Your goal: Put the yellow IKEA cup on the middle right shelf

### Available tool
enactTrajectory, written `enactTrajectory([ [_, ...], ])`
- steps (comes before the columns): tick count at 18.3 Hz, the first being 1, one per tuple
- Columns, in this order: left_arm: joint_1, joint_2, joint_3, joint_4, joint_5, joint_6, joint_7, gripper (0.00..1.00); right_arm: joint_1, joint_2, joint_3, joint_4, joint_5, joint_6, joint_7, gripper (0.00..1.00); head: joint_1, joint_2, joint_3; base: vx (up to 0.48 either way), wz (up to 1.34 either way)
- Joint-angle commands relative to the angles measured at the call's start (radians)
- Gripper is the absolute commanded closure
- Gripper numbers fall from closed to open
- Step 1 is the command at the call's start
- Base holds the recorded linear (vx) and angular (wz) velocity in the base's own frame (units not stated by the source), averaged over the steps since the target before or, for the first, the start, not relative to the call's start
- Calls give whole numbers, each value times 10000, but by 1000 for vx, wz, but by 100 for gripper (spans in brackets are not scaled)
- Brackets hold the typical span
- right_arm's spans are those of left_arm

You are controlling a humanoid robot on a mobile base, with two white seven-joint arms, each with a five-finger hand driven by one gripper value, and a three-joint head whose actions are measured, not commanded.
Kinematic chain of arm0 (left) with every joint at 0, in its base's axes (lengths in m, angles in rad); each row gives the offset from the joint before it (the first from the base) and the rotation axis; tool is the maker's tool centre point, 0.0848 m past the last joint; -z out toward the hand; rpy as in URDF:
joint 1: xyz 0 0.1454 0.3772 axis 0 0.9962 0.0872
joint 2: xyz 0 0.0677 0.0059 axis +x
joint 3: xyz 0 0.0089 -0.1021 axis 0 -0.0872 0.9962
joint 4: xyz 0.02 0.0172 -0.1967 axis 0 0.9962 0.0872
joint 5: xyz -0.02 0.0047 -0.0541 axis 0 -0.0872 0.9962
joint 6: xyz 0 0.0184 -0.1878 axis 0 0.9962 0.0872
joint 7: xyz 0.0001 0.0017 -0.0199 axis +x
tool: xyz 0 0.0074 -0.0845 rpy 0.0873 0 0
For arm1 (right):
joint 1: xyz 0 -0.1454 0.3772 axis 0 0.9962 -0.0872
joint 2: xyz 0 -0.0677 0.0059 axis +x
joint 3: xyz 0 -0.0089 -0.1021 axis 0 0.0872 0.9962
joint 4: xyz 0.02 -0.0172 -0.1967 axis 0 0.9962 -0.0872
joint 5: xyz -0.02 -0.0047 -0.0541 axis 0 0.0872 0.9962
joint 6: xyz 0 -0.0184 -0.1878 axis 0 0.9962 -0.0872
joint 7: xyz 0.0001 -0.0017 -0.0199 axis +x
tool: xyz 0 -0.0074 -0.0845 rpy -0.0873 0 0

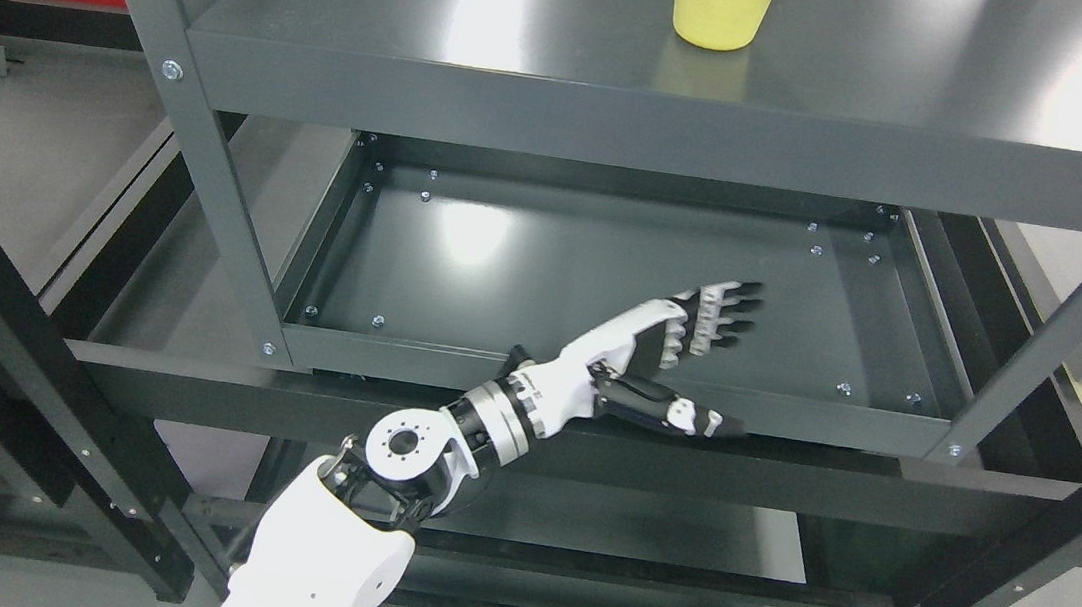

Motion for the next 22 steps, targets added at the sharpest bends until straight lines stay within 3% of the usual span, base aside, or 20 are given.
enactTrajectory([
  [1, 669, 174, 2244, 864, -1164, -922, 649, 1, 138, -175, 169, 0, -245, 7, 6, 1, 0, 0, 0, 0, 0],
  [3, 836, 174, 2385, 847, -1670, -1812, 831, 1, 138, -175, 169, 0, -245, 7, 6, 1, 0, 0, 0, 0, 0],
  [7, 853, 174, 2339, 786, -1734, -2000, 3374, 1, 138, -175, 169, 0, -245, 7, 6, 1, 0, 0, 0, 0, 0],
  [22, 990, 174, 2309, 98, -1765, -1433, 3502, 1, 138, -175, 169, 0, -245, 7, 6, 1, 0, 0, 0, 0, 0],
])
